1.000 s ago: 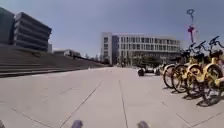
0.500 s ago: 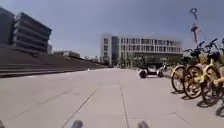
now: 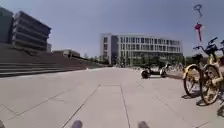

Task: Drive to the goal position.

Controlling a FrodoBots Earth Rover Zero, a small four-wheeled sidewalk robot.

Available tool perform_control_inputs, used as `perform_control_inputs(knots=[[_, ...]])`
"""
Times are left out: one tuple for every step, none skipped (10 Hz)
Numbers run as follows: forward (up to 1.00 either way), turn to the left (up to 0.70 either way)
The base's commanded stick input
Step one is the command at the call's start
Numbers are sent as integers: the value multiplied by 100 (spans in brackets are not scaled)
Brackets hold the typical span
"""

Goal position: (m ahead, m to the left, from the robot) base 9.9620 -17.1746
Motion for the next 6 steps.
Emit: perform_control_inputs(knots=[[85, 0], [85, 0], [85, 0], [85, 0], [85, 0], [85, 0]])
